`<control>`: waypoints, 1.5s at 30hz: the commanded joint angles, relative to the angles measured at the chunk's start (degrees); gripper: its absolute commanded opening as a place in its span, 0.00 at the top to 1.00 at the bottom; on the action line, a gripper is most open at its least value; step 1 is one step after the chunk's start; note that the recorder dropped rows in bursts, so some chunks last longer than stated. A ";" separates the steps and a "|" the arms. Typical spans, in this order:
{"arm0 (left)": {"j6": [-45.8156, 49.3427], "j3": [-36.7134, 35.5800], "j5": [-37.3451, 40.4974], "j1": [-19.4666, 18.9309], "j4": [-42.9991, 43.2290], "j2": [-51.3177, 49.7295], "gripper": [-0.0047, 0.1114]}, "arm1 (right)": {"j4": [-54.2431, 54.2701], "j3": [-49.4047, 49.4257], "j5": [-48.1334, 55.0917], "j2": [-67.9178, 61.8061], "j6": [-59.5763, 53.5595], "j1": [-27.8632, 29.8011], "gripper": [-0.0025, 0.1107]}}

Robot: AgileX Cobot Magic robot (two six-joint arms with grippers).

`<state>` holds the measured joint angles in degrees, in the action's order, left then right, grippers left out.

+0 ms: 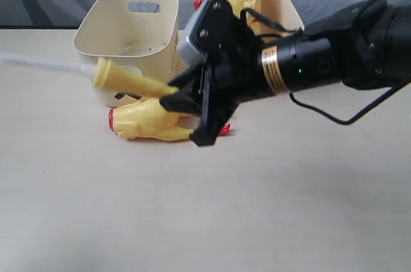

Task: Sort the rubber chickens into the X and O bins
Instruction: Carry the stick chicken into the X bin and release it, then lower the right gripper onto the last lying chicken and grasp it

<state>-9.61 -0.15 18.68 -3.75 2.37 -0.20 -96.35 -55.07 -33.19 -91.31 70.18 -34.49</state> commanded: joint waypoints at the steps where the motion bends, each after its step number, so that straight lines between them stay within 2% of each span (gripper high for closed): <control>1: -0.29 0.15 -0.63 0.46 0.03 0.20 0.96 | 7.44 -5.93 5.62 0.17 -0.13 0.03 0.98; 5: -0.29 0.15 -0.63 0.46 0.03 0.20 0.96 | 9.17 -14.13 10.67 -3.06 -0.13 0.03 0.98; 13: -0.29 0.15 -0.63 0.46 0.03 0.20 0.96 | 32.76 -31.28 8.92 -17.35 -1.63 0.03 0.98; 18: -0.29 0.15 -0.63 0.46 0.03 0.20 0.96 | 37.18 -41.84 8.47 -28.12 -1.73 0.03 0.95; 20: -0.29 0.15 -0.63 0.46 0.03 0.20 0.96 | 37.18 -44.18 7.86 -31.14 -1.18 0.03 0.86; 23: -0.29 0.15 -0.63 0.46 0.03 0.20 0.96 | 37.62 -47.00 7.72 -34.29 -1.18 0.03 0.62; 24: -0.29 0.15 -0.63 0.46 0.03 0.20 0.96 | 38.26 -47.26 7.83 -34.86 -1.18 0.03 0.51; 26: -0.29 0.15 -0.63 0.46 0.03 0.20 0.96 | 38.41 -47.64 7.83 -35.28 -1.18 0.03 0.37; 27: -0.29 0.15 -0.63 0.46 0.03 0.20 0.96 | 37.81 -47.64 7.97 -35.28 -1.18 0.03 0.34; 31: -0.29 0.15 -0.63 0.46 0.03 0.20 0.96 | 35.67 -47.64 6.94 -34.03 -1.18 0.03 0.38; 34: -0.29 0.15 -0.63 0.46 0.03 0.20 0.96 | 28.64 -47.64 0.84 -32.09 -1.18 0.03 0.45; 37: -0.29 0.15 -0.63 0.46 0.03 0.20 0.96 | 12.77 -47.64 -4.18 -29.06 -0.60 -0.85 0.59; 39: -0.29 0.15 -0.63 0.46 0.03 0.20 0.96 | -1.72 -47.64 -4.42 -26.50 4.31 -2.42 0.69; 40: -0.29 0.15 -0.63 0.46 0.03 0.20 0.96 | -3.59 -47.64 -4.03 -25.30 7.16 -3.48 0.74; 43: -0.29 0.15 -0.63 0.46 0.03 0.20 0.96 | -3.59 -45.75 3.68 -21.72 12.44 -6.23 0.88; 44: -0.29 0.15 -0.63 0.46 0.03 0.20 0.96 | -3.59 -45.47 8.76 -20.85 13.98 -7.17 0.92; 45: -0.29 0.15 -0.63 0.46 0.03 0.20 0.96 | -3.59 -44.83 18.21 -19.90 17.00 -8.72 0.97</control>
<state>-9.61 -0.15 18.68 -3.75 2.37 -0.20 -98.49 -101.13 -30.58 -114.02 80.85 -40.79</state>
